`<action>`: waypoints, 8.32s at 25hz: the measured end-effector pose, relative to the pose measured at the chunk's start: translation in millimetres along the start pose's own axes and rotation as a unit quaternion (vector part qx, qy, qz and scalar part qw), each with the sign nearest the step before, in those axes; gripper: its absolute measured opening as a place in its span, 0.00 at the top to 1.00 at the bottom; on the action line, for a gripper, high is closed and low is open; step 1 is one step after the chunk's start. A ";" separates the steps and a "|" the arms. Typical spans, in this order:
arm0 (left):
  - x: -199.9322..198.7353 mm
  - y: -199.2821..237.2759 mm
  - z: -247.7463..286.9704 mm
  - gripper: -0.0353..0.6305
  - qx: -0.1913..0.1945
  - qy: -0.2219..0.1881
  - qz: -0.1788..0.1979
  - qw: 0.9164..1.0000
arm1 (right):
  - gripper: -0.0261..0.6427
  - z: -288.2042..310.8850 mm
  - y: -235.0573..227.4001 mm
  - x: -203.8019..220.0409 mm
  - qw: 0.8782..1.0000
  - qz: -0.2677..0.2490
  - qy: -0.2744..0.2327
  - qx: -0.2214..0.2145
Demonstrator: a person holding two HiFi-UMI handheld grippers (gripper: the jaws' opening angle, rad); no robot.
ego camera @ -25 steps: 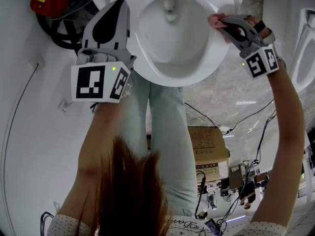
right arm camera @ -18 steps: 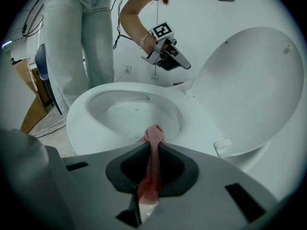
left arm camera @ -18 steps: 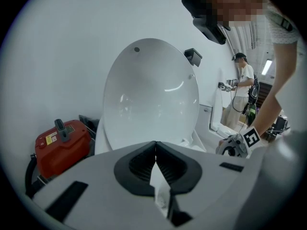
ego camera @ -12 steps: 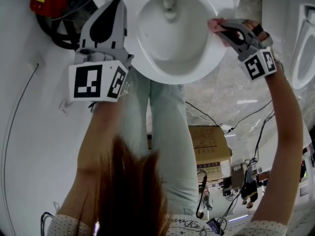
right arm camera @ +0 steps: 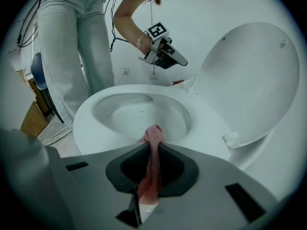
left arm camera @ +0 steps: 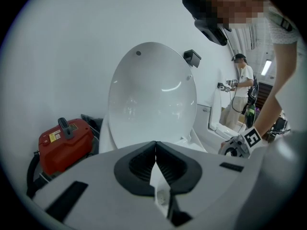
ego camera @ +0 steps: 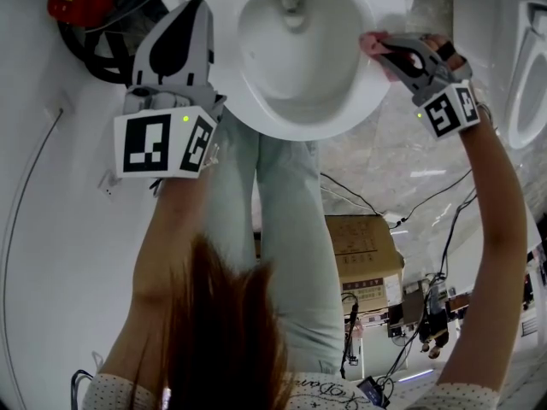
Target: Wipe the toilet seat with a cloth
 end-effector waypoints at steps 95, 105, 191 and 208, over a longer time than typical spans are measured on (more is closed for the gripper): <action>20.8 40.5 -112.7 0.94 -0.008 -0.009 -0.008 1.000 | 0.89 86.0 199.0 -133.8 0.954 0.268 -0.006 0.137; 27.0 41.2 -127.4 0.94 -0.006 -0.011 -0.011 1.000 | 0.89 92.5 199.0 -142.8 0.963 0.239 -0.009 0.123; 21.8 73.5 -134.6 0.94 -0.130 -0.014 -0.064 0.989 | 0.89 176.7 40.4 -202.8 0.990 -0.031 -0.092 -0.103; 16.0 82.5 -130.4 0.94 -0.138 -0.022 -0.067 0.988 | 0.89 194.2 -15.2 -214.6 0.995 0.006 -0.089 -0.046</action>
Point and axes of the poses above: the fingertips, and each gripper's own axes: z forward along the fingers, y to its left, x out of its underside, the point moved 9 cm from there along -z, backward along the fingers, and after that the axes turned 3 degrees about z, right-handed, at the moved point
